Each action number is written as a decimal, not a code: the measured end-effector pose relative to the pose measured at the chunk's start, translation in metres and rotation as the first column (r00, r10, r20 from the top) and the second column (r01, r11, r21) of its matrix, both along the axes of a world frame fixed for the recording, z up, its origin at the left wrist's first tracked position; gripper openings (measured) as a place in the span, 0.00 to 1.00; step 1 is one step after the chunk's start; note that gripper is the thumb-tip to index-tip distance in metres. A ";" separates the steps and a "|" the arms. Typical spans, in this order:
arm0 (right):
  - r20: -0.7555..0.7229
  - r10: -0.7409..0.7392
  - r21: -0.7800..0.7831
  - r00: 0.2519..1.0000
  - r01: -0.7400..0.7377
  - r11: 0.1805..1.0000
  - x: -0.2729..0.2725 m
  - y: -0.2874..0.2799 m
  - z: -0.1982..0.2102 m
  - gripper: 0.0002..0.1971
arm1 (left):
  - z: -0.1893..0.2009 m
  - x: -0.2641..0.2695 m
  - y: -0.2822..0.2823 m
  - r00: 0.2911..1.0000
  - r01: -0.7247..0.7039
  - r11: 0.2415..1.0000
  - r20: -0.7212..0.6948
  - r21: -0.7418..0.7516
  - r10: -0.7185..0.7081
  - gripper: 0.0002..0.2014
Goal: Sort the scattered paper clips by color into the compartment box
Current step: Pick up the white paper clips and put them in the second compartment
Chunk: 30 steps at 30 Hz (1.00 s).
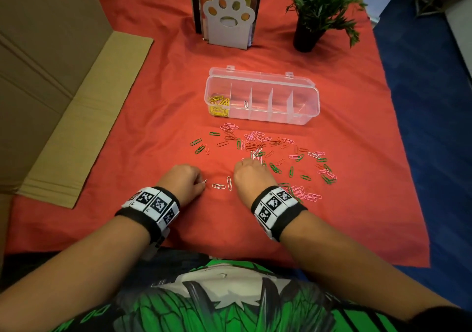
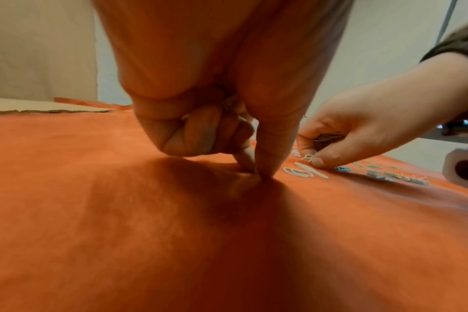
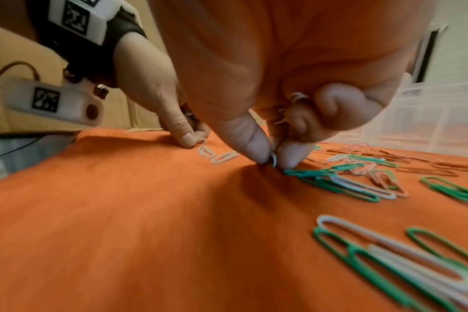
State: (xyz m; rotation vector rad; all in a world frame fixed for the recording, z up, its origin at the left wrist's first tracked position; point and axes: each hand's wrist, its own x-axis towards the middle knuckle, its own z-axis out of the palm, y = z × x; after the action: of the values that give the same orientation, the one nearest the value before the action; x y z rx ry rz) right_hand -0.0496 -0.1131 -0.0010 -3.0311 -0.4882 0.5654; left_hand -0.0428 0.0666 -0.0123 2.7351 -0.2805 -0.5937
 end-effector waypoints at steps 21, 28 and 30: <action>-0.816 -0.372 0.539 0.443 0.815 -0.213 0.015 -0.117 0.016 0.13 | 0.030 0.006 -0.045 0.497 -0.854 0.275 -0.849 -0.441 0.181 0.10; -0.396 -0.548 0.594 0.737 0.661 0.458 0.027 -0.100 0.008 0.10 | 0.033 0.007 -0.051 0.461 -0.877 0.207 -0.882 -0.435 0.101 0.12; -0.316 -0.478 0.546 0.820 0.569 0.615 0.029 -0.084 0.009 0.14 | 0.033 0.007 -0.055 0.551 -0.815 0.338 -0.809 -0.470 0.203 0.11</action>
State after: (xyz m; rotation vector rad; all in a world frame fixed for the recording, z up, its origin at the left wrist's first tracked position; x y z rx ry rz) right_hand -0.0206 -0.1975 0.0076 -2.2861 0.2155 0.4465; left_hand -0.0361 0.0113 0.0203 1.3676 0.4734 -0.8359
